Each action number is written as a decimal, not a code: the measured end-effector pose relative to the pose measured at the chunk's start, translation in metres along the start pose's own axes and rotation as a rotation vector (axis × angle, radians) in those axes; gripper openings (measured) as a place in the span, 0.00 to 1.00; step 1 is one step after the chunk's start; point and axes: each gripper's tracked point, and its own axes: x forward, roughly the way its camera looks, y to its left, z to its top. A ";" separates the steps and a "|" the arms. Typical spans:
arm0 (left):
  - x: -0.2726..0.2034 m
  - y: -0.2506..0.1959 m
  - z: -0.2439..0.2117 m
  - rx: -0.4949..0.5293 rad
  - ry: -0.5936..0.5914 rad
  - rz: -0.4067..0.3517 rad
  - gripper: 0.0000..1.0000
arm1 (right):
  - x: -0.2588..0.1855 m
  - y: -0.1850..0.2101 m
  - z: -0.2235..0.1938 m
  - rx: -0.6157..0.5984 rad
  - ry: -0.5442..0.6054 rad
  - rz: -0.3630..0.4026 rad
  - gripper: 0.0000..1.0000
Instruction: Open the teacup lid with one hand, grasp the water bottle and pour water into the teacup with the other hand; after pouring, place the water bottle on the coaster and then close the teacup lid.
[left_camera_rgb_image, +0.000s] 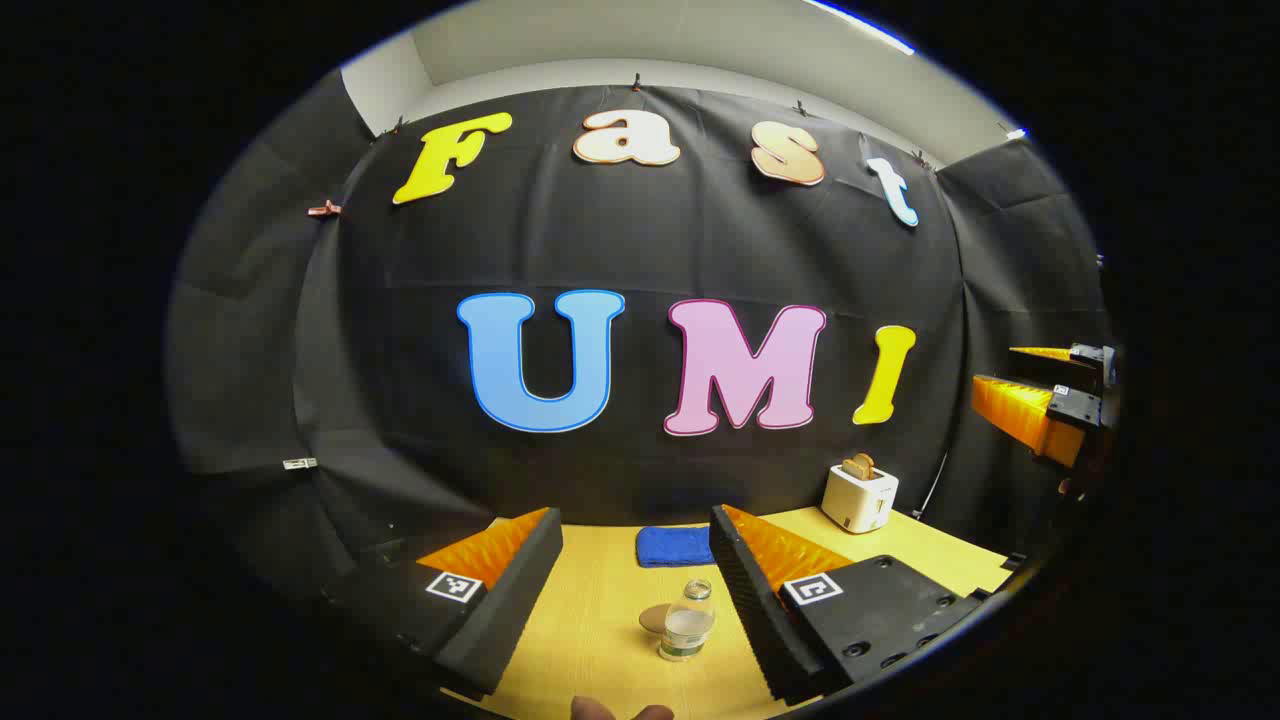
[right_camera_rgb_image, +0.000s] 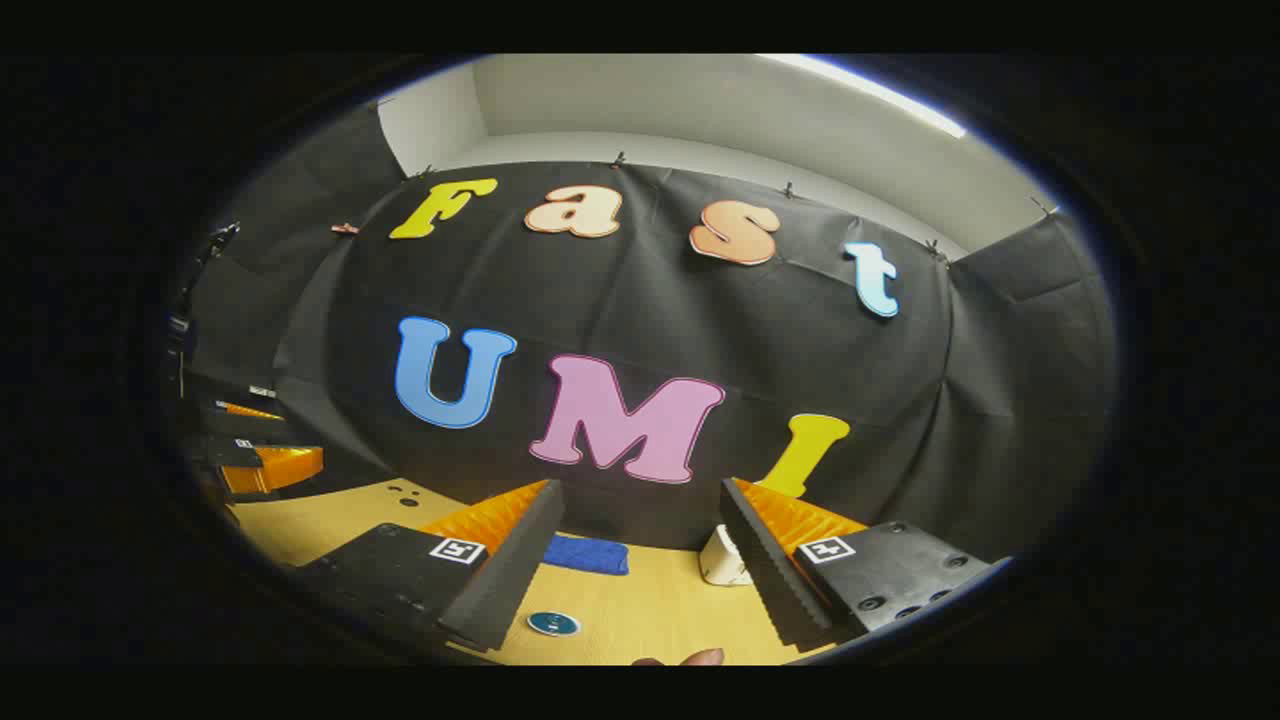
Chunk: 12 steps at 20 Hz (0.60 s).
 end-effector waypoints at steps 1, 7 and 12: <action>0.000 0.000 0.001 0.000 0.001 0.001 0.94 | 0.000 0.000 0.000 -0.001 0.000 0.000 0.98; 0.000 0.000 0.002 0.004 -0.007 0.004 0.94 | 0.001 0.002 0.000 -0.005 -0.002 0.004 0.98; 0.000 0.000 0.002 0.004 -0.006 0.003 0.94 | 0.001 0.004 0.000 -0.009 -0.003 0.007 0.97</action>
